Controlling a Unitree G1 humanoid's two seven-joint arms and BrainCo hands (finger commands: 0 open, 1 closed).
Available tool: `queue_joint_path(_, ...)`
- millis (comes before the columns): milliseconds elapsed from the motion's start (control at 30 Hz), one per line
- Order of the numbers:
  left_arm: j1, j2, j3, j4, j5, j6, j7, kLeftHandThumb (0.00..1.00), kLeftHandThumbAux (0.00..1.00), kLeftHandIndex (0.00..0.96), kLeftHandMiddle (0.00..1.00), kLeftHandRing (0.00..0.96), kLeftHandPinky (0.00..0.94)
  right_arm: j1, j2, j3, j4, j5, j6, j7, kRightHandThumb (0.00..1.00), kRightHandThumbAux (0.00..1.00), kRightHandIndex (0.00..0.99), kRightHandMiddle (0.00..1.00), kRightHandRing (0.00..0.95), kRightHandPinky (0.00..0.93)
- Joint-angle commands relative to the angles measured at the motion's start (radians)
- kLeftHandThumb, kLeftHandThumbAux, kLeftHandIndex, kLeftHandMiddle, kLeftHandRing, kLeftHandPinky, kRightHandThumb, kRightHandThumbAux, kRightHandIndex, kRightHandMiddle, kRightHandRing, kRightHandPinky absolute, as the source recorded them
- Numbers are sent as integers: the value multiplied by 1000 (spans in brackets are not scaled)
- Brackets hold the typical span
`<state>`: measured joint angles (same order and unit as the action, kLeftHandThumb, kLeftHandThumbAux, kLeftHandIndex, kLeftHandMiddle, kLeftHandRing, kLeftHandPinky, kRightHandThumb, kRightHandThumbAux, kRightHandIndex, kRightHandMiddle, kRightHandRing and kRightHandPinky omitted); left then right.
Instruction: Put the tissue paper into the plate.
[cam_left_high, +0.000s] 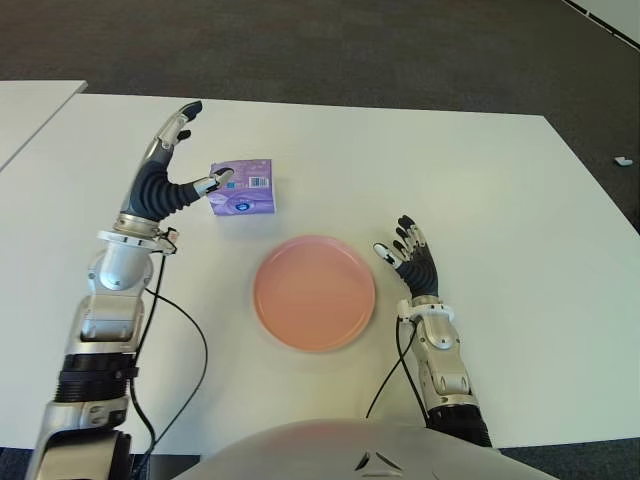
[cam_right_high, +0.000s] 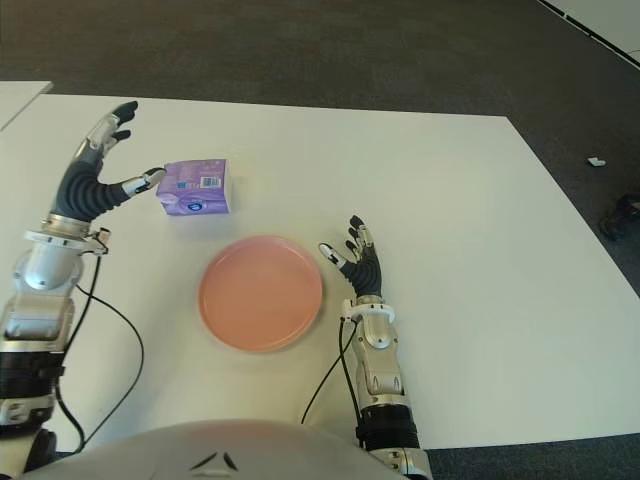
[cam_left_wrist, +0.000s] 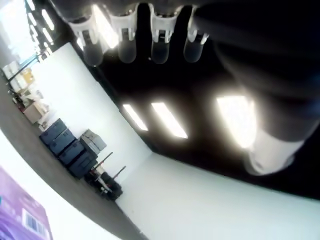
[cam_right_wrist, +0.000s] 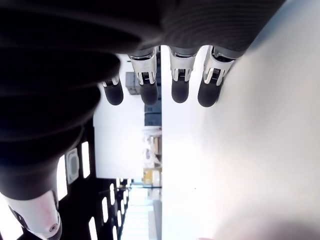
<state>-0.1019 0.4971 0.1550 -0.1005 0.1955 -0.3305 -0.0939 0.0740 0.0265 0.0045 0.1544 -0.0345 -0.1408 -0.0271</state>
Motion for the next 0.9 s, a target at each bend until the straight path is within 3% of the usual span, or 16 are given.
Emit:
queue_joint_path(33,-53,73,-5,-2,85,17,-27,69,522,0,0,0,0,23,11,3,65,8,30,1,49,694,0,0,0,12)
queue_joint_path(167,-150,123,-37,16,210,86,-20,101,459,0,0,0,0,13,13,2,85,8,16,-1,53,694,0,0,0,12)
queue_joint_path(267,-184,143,-51,11,247,130,-40,117,393,0,0,0,0,7,15,1,98,7,8,-2,57,697,0,0,0,13)
queue_joint_path(467,-301,120,-170,89,344,182,-45,144,310,0,0,0,0,0,18,-2,110,10,-3,-1,61,700,0,0,0,16)
queue_joint_path(633,-353,111,-289,230,405,80,-19,163,313,0,0,0,0,-6,22,-2,121,8,-11,-4,59,700,0,0,0,16)
queue_joint_path(900,-397,148,-377,366,408,-80,-56,169,370,0,0,0,27,-15,24,-4,136,4,-15,-8,52,697,0,0,0,16)
